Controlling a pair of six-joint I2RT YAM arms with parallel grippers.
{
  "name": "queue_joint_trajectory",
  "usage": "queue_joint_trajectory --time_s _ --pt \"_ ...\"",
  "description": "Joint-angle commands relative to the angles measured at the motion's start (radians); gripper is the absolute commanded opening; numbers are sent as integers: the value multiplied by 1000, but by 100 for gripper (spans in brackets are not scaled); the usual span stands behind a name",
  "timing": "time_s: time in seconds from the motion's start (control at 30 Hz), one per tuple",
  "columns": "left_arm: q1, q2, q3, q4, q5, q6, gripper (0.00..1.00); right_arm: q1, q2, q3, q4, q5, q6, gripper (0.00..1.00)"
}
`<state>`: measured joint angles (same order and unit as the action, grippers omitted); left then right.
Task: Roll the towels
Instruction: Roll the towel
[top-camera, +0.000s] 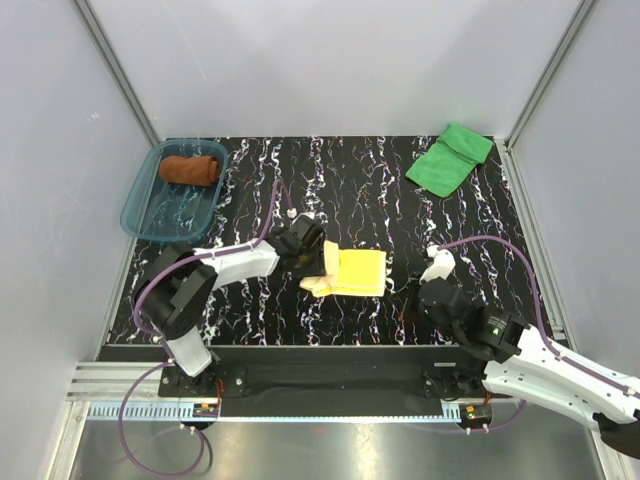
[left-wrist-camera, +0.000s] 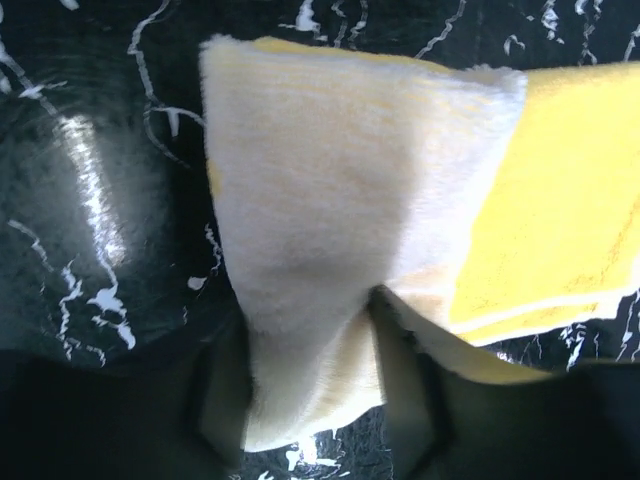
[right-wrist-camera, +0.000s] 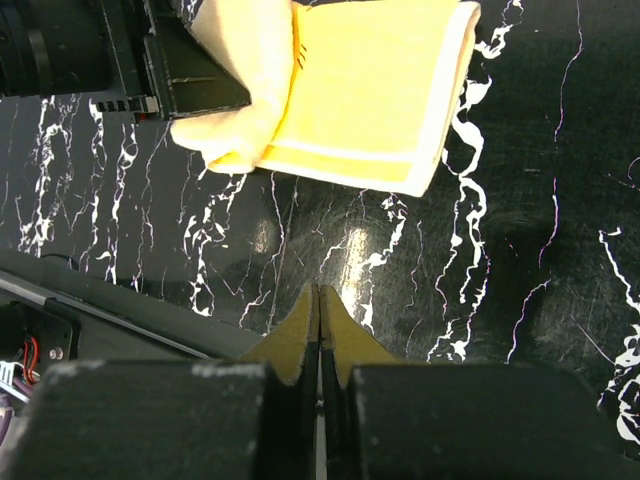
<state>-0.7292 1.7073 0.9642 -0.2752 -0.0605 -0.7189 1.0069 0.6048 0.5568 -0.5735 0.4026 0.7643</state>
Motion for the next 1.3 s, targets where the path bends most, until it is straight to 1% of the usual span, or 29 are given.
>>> queue_joint_trajectory --time_s 0.0,0.07,0.1,0.23,0.27,0.3,0.33,0.37,0.4,0.43,0.5,0.6,0.63,0.7,0.77,0.83,0.9,0.97,1.07,1.1,1.13,1.23,1.27 --pt "-10 20 16 5 19 -7 35 -5 -10 8 15 33 4 0" --pt "-12 5 33 -18 8 12 24 -5 -10 8 15 33 4 0" --pt "-13 0 42 -39 -13 22 20 -4 -11 8 14 35 4 0" --pt "-19 -21 123 -198 -88 129 19 -4 -19 5 15 33 7 0" --pt "-27 -23 170 -235 -119 147 19 -4 -20 3 17 31 9 0" --pt "-38 -17 197 -274 -157 162 19 -5 -23 2 17 31 10 0" --pt "-59 -9 224 -351 -235 183 20 -5 -28 0 17 35 10 0" --pt "-70 1 258 -393 -278 187 20 -5 -30 -1 15 35 12 0" --pt "-81 32 315 -465 -354 190 20 -4 -31 -1 17 35 13 0" --pt "-107 47 342 -496 -389 197 20 -4 -36 -3 18 35 15 0" --pt "-134 90 410 -568 -488 191 20 -5 -39 2 17 35 15 0" --pt "-199 187 471 -649 -600 167 19 -5 -43 14 11 31 18 0" --pt "-231 243 507 -666 -623 151 19 -4 -51 15 0 33 18 0" --pt "-260 303 550 -726 -685 131 18 -5 -57 26 -9 38 15 0" --pt "-298 383 613 -769 -726 98 18 -4 -69 32 -28 42 15 0" --pt "-324 420 645 -812 -763 78 18 -4 -85 38 -43 42 15 0" --pt "-338 454 676 -822 -766 72 18 -4 -99 41 -51 45 18 0" --pt "-354 468 706 -823 -763 67 19 -4 -126 46 -66 45 21 0" --pt "-368 505 758 -870 -776 39 21 -5 -174 54 -68 39 17 0" --pt "-371 529 798 -898 -782 32 22 -4 -186 63 -68 36 13 0" --pt "-371 538 818 -907 -783 24 34 -5 -213 68 -63 24 6 0" --pt "-380 569 878 -929 -779 15 47 -5 -282 89 -62 8 -17 0" --pt "-383 574 890 -929 -771 16 49 -5 -301 97 -63 1 -28 0"
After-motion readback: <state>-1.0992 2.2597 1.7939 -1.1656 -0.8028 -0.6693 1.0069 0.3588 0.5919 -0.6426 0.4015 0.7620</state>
